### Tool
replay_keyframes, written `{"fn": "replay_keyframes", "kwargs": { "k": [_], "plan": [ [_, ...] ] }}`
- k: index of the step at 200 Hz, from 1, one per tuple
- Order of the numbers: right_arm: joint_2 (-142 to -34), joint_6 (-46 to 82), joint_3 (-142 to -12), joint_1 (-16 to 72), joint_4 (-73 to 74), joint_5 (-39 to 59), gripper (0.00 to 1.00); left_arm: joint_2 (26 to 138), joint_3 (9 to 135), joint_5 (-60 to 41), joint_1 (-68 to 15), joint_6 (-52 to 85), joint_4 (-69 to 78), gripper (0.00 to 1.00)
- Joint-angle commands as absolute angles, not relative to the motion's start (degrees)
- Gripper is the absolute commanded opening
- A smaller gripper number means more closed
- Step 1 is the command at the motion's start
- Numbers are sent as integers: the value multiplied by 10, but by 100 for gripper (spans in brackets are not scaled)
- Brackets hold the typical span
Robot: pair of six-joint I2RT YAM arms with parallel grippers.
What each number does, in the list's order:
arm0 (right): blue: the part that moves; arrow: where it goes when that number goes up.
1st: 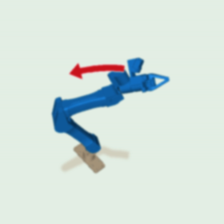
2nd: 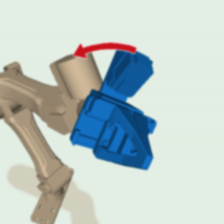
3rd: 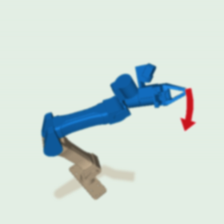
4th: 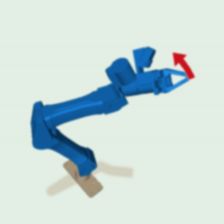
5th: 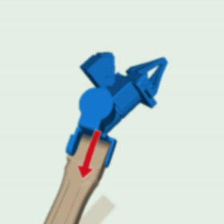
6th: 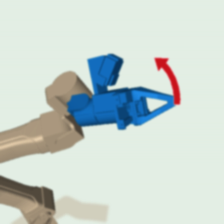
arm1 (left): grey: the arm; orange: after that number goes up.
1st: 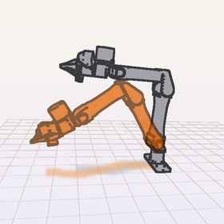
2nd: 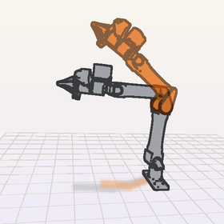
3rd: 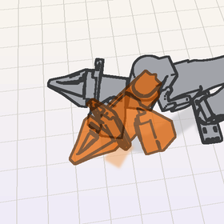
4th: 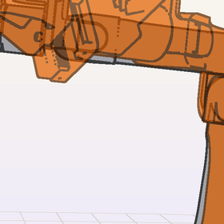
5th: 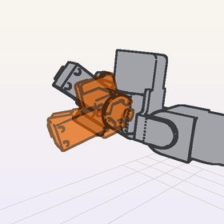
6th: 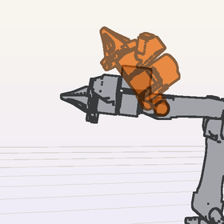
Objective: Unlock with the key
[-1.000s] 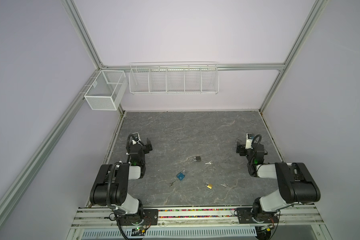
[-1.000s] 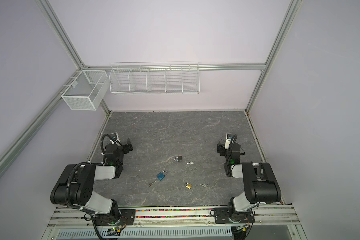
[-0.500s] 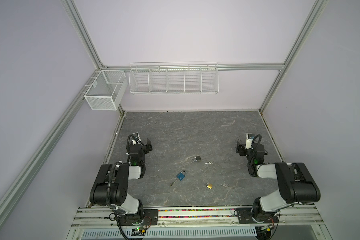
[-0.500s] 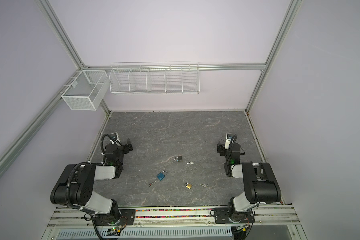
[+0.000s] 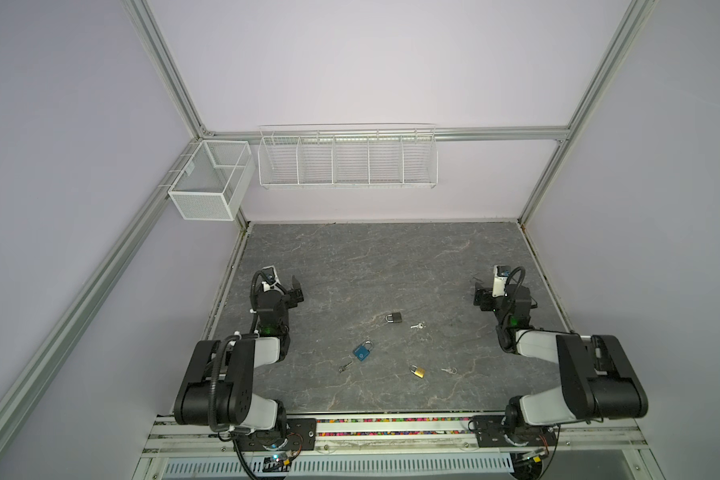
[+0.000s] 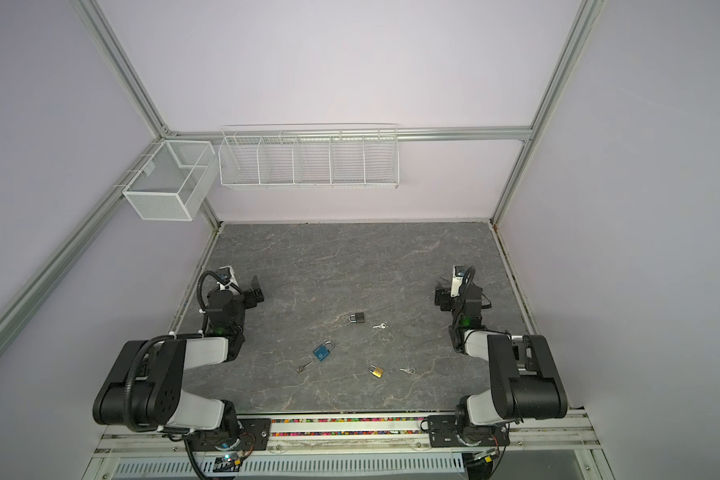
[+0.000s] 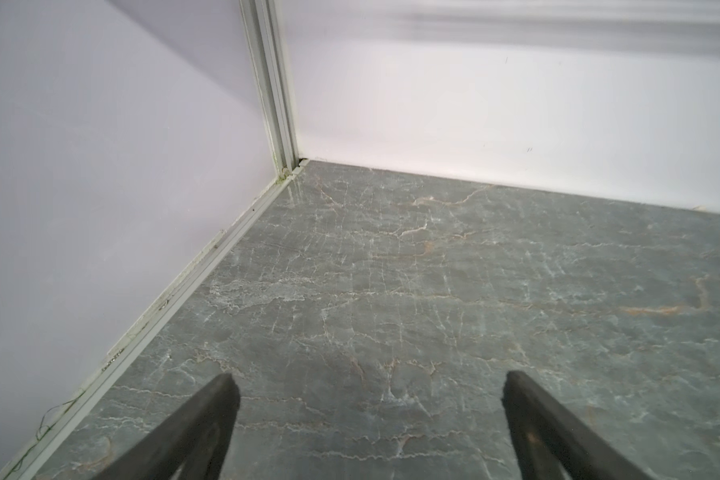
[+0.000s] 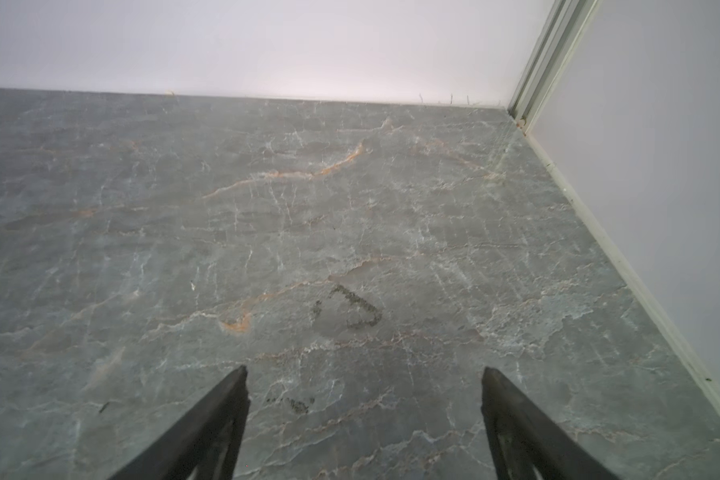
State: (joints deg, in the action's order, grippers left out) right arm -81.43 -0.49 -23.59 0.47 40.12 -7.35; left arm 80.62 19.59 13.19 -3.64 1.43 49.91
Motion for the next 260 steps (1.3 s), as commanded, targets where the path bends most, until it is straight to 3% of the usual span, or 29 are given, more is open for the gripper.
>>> {"fn": "replay_keyframes", "kwargs": {
  "k": [1, 38, 65, 107, 130, 173, 212, 260],
  "plan": [
    [-754, 46, -275, 2, 271, -127, 89, 736, 195, 137, -33, 18, 447, 99],
    [-679, 149, -348, 0, 84, -105, 89, 613, 253, 195, -33, 186, 236, 99],
    [-645, 290, -394, -1, -50, -155, 89, 561, 274, 225, -31, 314, 131, 99],
    [-675, 272, -478, 8, -186, -33, 91, 541, 319, 111, -30, 359, 18, 99],
    [-698, 253, -528, 54, -265, -29, 93, 537, 339, 35, -38, 395, -37, 99],
    [-747, 303, -590, 154, -406, -4, 100, 523, 373, 13, -120, 421, -131, 99],
    [-774, 435, -571, 225, -413, 67, 90, 522, 376, -5, -198, 454, -144, 99],
    [-838, 547, -568, 291, -371, 65, 76, 534, 367, 38, -317, 484, -105, 100]
  ]
}}
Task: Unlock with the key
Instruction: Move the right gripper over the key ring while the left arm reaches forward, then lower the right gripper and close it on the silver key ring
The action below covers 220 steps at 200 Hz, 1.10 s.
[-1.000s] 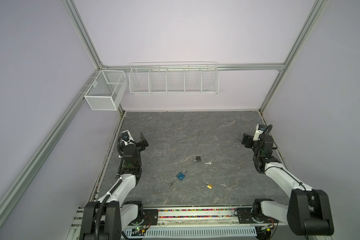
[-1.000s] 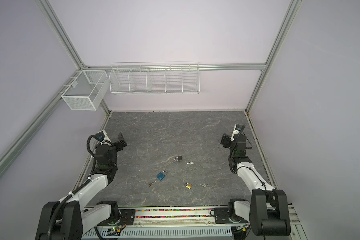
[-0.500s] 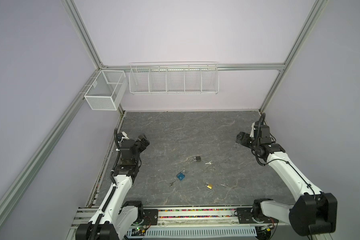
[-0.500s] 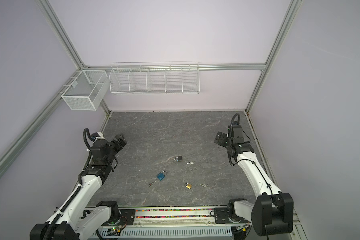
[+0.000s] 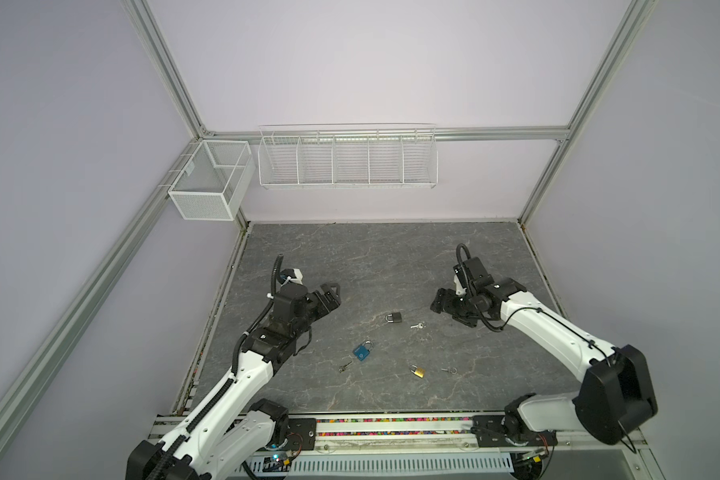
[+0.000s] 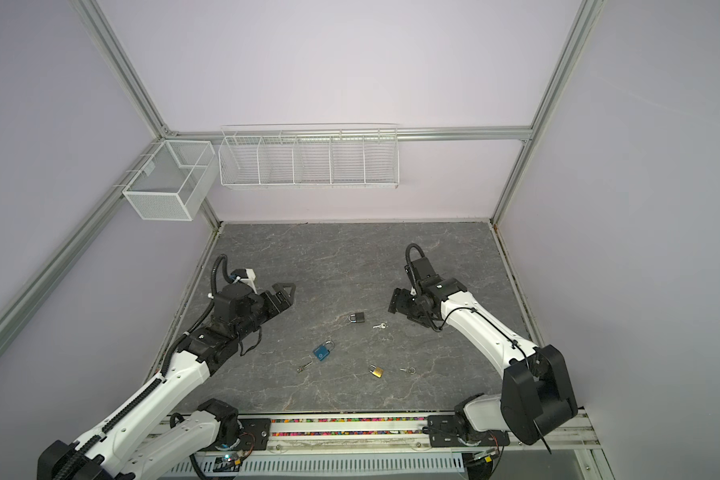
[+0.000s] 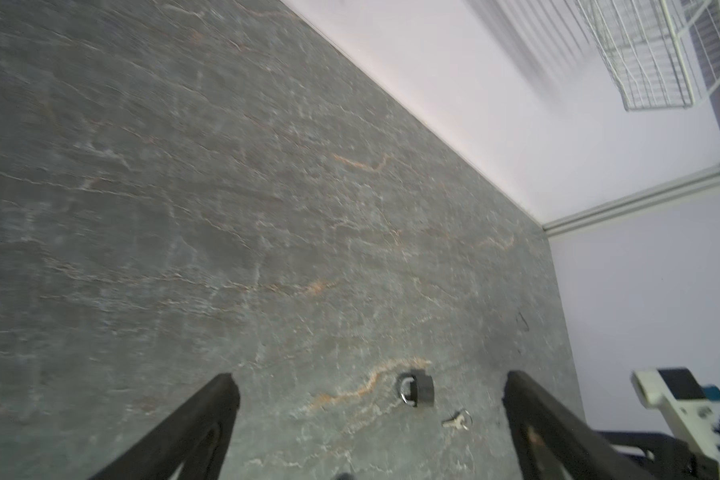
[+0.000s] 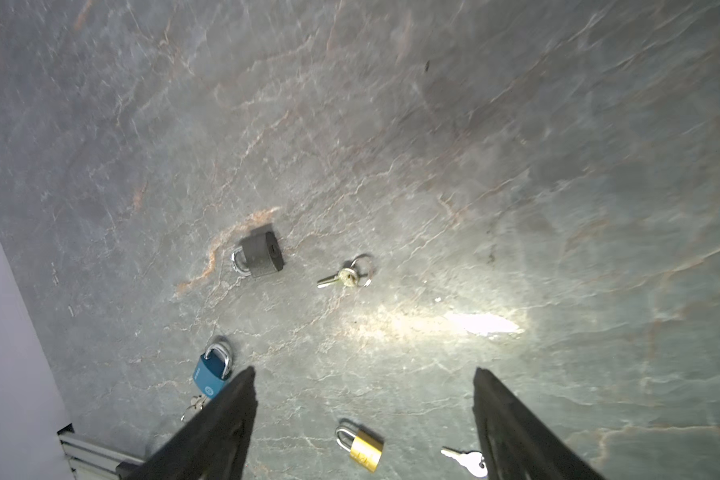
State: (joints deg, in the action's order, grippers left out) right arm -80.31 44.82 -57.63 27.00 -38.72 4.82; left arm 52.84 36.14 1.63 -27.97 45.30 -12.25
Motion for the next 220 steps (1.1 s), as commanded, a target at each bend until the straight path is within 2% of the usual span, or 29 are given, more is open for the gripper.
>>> {"fn": "replay_keyframes", "kwargs": {
  "k": [1, 57, 69, 159, 176, 203, 220],
  "plan": [
    [-840, 549, -568, 291, -371, 65, 76, 535, 367, 38, -318, 484, -104, 100],
    [-905, 613, -560, 306, -321, 39, 61, 579, 365, 68, -383, 492, -58, 98],
    [-915, 620, -560, 307, -311, 32, 57, 585, 361, 69, -385, 492, -50, 98],
    [-974, 640, -563, 315, -280, 24, 46, 584, 362, 83, -385, 473, -63, 98],
    [-980, 644, -561, 316, -275, 26, 41, 583, 363, 83, -385, 472, -64, 98],
    [-986, 646, -563, 319, -267, 30, 40, 585, 365, 85, -385, 472, -65, 98],
    [-992, 648, -562, 319, -263, 32, 34, 586, 366, 85, -385, 472, -65, 98]
  ]
}}
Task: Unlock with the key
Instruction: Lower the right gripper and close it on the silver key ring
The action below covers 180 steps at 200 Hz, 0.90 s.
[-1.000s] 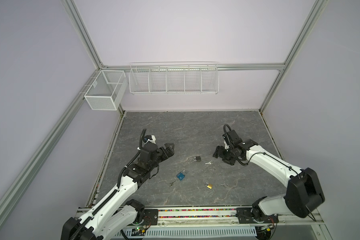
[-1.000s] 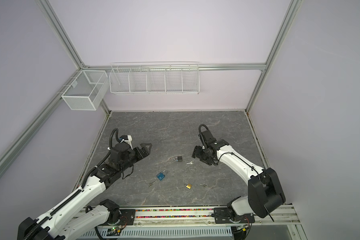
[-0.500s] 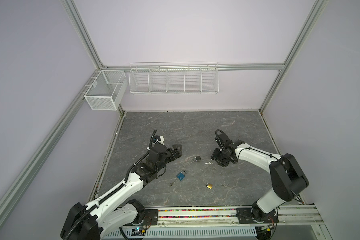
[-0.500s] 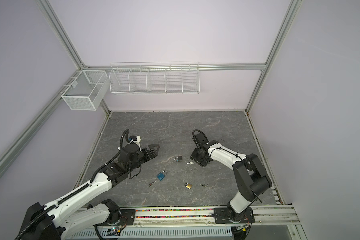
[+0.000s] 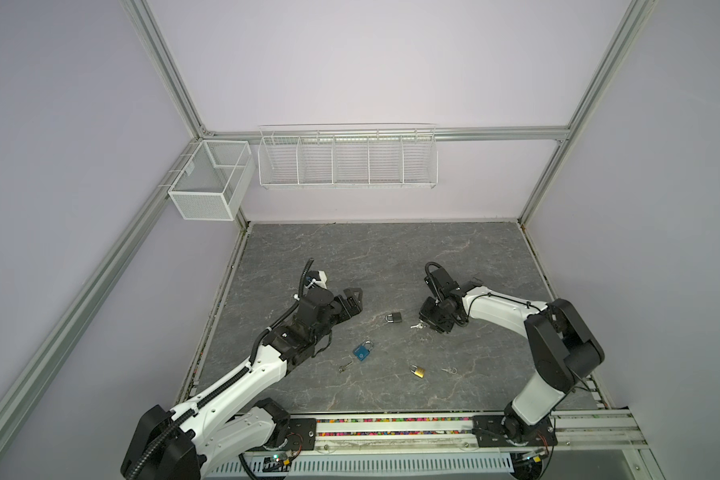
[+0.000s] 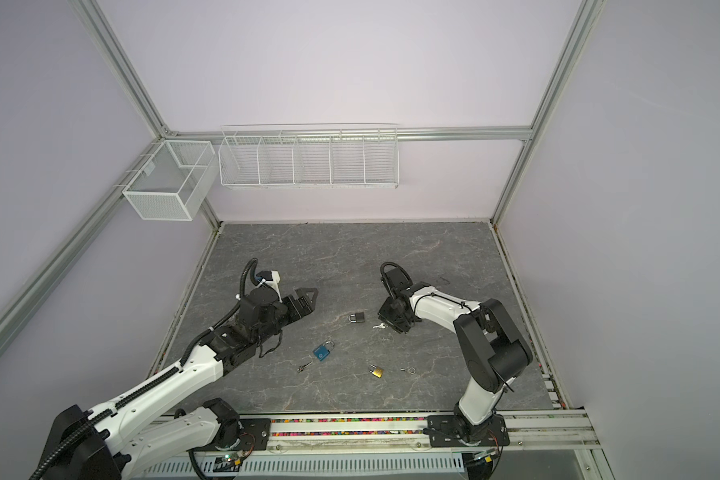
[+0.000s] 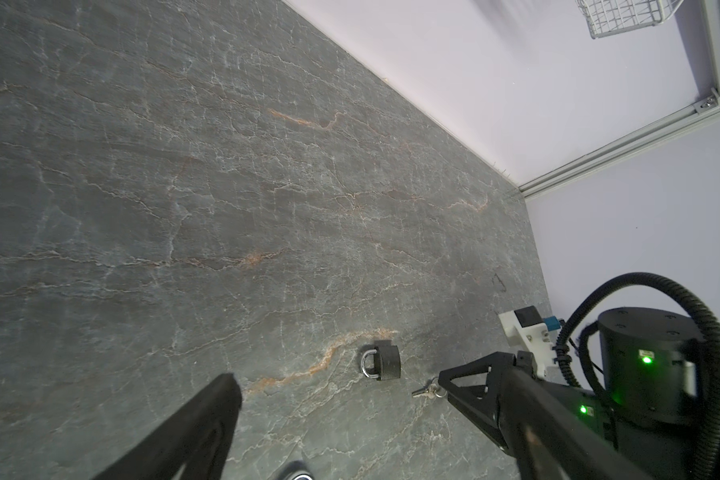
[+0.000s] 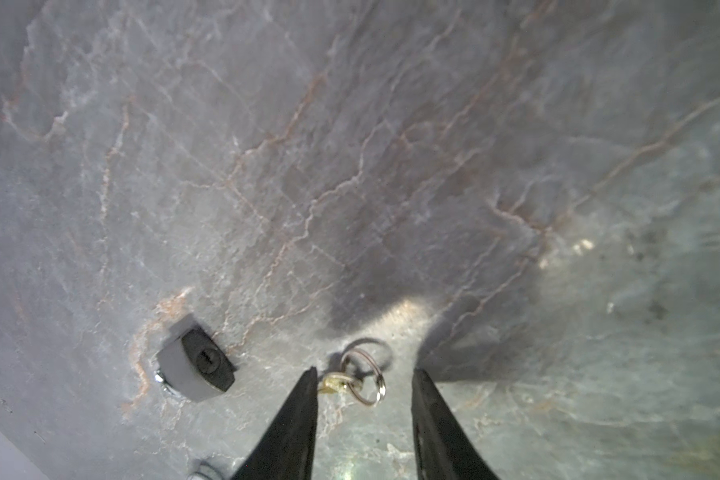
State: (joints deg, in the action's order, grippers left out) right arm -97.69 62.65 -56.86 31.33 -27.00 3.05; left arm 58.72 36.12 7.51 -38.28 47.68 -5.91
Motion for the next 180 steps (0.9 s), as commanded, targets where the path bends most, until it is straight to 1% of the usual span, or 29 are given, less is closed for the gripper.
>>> {"fn": "replay_keyframes", "kwargs": {
  "k": [1, 52, 64, 94, 106, 122, 134, 174, 180],
  "plan": [
    [-992, 647, -562, 319, -263, 32, 34, 587, 366, 85, -385, 472, -65, 98],
    [-1002, 653, -560, 320, -255, 33, 28, 589, 367, 84, -385, 471, -69, 98],
    [-1005, 654, -561, 319, -253, 34, 25, 589, 367, 83, -385, 471, -68, 98],
    [-1006, 656, -562, 320, -250, 33, 23, 591, 367, 82, -385, 471, -67, 99],
    [-1007, 656, -563, 319, -250, 33, 20, 591, 367, 81, -385, 470, -67, 99],
    [-1009, 657, -563, 319, -250, 33, 19, 592, 367, 81, -385, 471, -67, 99],
    [-1010, 659, -562, 320, -248, 34, 16, 592, 367, 81, -385, 470, -67, 99],
    [-1009, 664, -562, 320, -241, 40, 13, 596, 367, 78, -385, 471, -64, 99],
    [-1008, 665, -562, 320, -240, 41, 10, 596, 367, 78, -385, 472, -62, 99]
  ]
}}
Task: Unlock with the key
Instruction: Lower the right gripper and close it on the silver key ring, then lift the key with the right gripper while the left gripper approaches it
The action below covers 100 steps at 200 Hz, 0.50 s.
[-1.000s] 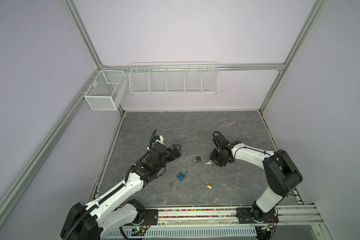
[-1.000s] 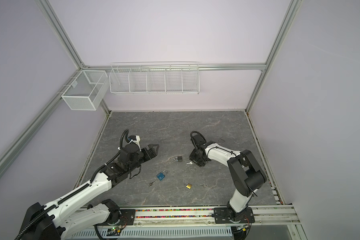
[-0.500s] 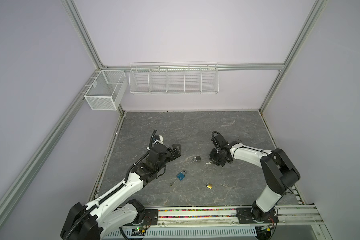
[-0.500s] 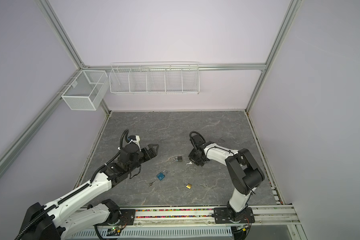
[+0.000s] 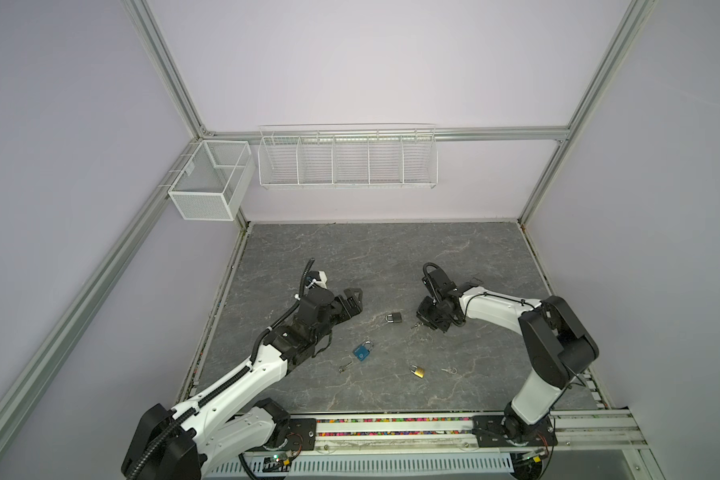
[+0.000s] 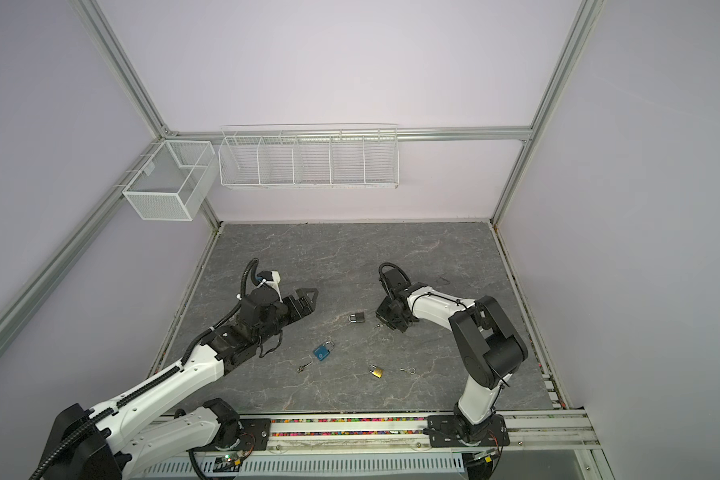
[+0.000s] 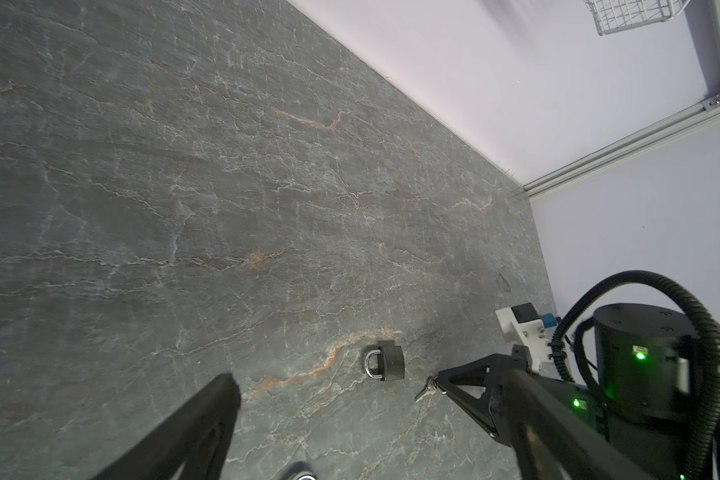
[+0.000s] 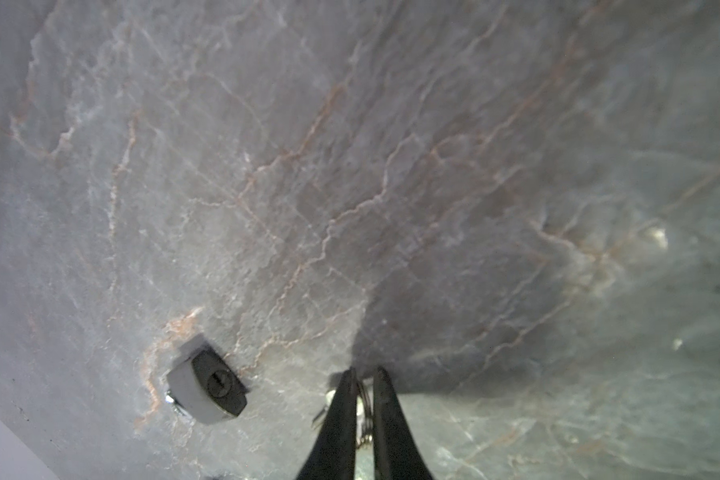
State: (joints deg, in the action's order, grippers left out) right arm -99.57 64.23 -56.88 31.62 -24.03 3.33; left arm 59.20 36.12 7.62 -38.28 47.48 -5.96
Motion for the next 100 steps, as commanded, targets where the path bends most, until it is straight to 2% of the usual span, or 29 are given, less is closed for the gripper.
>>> {"fn": "replay_keyframes", "kwargs": {
  "k": [1, 12, 100],
  "plan": [
    [-1008, 665, -562, 320, -239, 41, 10, 596, 367, 77, -385, 472, -62, 99],
    [-1006, 667, -562, 320, -235, 45, 6, 597, 367, 77, -385, 474, -58, 99],
    [-915, 697, -557, 319, -242, 64, 6, 568, 374, 68, -385, 517, -38, 99]
  ]
}}
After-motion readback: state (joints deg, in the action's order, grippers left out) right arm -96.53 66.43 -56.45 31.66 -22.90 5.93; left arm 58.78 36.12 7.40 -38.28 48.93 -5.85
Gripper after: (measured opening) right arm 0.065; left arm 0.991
